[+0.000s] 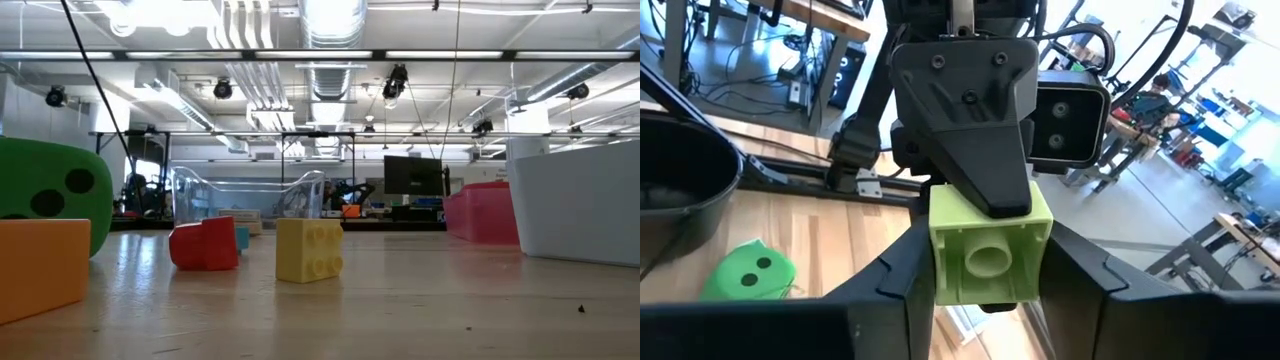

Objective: Pick & Place Toys
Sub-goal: Put the light green game piece into the white bin

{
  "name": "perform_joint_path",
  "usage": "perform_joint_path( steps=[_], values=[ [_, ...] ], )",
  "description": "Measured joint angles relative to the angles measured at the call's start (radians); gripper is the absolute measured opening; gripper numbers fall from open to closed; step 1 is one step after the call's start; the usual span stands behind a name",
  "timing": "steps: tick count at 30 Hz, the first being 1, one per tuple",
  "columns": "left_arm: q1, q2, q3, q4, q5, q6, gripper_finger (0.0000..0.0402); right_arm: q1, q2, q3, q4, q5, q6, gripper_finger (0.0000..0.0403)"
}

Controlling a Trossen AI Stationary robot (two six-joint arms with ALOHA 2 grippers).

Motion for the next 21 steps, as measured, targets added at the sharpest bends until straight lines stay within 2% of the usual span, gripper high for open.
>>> perform_joint_path(
  steps=[3, 4, 8, 11, 14, 17, 21],
  values=[
    [0.000, 0.000, 0.000, 0.000, 0.000, 0.003, 0.0139, 0.000, 0.000, 0.001, 0.000, -0.002, 0.004, 0.0126],
    [0.000, 0.000, 0.000, 0.000, 0.000, 0.011, 0.0155, 0.000, 0.000, 0.001, 0.000, -0.002, 0.004, 0.0126],
    [0.000, 0.000, 0.000, -0.008, 0.030, 0.037, 0.0263, 0.001, -0.003, 0.002, 0.004, -0.017, 0.026, 0.0126],
    [0.000, 0.000, 0.000, -0.014, 0.053, 0.066, 0.0336, 0.001, -0.015, 0.003, 0.000, -0.112, 0.091, 0.0126],
    [-0.002, 0.000, 0.000, -0.017, 0.059, 0.111, 0.0383, 0.002, -0.033, 0.002, -0.012, -0.207, 0.151, 0.0126],
    [-0.006, -0.004, 0.000, -0.025, 0.070, 0.192, 0.0391, 0.005, -0.056, 0.002, -0.043, -0.282, 0.187, 0.0126],
    [-0.012, -0.025, 0.000, -0.127, 0.072, 0.283, 0.0371, 0.005, -0.098, -0.003, -0.113, -0.466, 0.267, 0.0126]
  ],
)
